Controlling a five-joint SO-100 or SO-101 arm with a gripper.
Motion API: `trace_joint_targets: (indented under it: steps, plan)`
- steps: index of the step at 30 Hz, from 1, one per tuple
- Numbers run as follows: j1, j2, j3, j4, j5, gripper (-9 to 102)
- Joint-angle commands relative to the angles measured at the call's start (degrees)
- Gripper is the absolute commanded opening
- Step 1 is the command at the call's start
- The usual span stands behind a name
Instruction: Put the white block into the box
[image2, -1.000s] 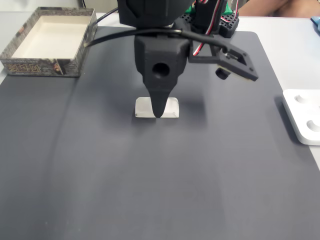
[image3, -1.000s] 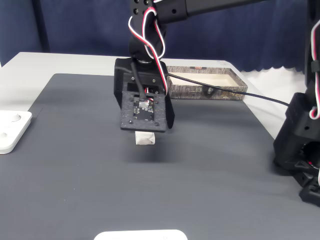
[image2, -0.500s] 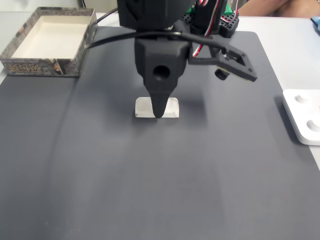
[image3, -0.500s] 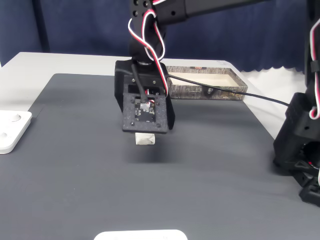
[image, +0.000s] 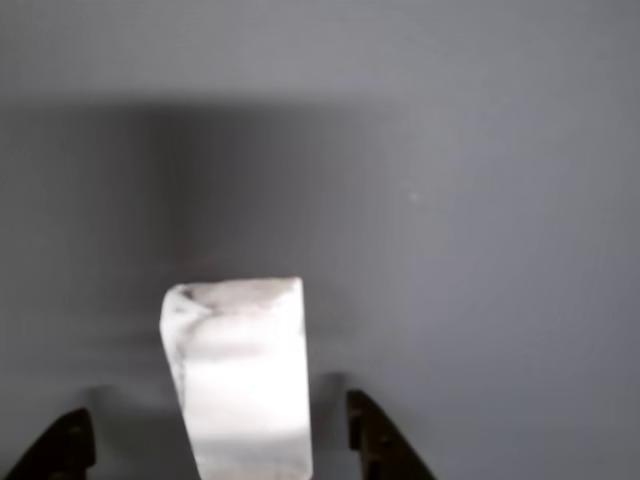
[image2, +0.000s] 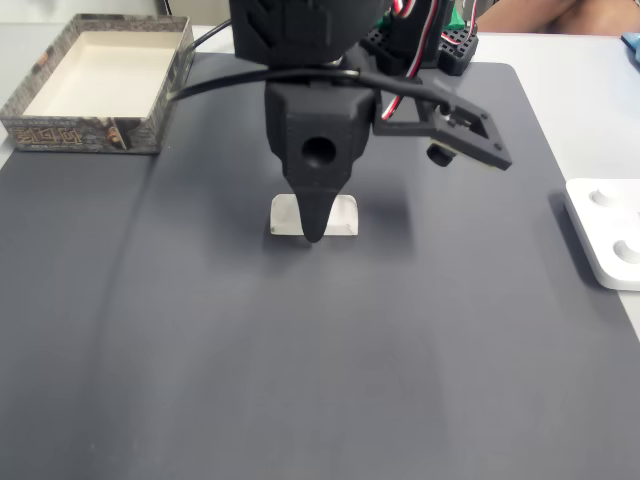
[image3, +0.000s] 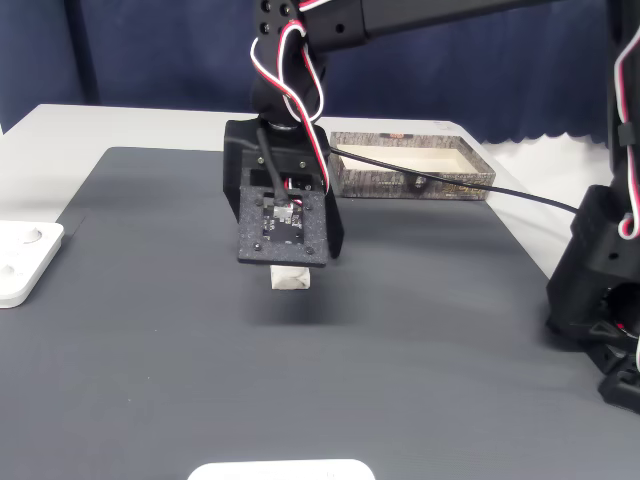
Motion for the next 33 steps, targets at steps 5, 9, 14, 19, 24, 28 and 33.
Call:
trace_joint_targets:
  steps: [5, 9, 14, 19, 24, 28, 33]
  plan:
    - [0.62, 0.0, -3.6, -0.53, 0.26, 35]
    - [0.7, -0.26, -3.6, -0.53, 0.26, 35]
    - [0.7, -0.53, -3.69, -0.53, 0.35, 33]
    - [0.7, -0.7, -3.78, -0.44, 0.53, 28]
    - [0.7, -0.79, -3.78, -0.35, 0.53, 28]
    - [0.7, -0.97, -3.78, -0.26, 0.79, 25]
    - [0.79, -1.05, -3.78, -0.09, 1.49, 25]
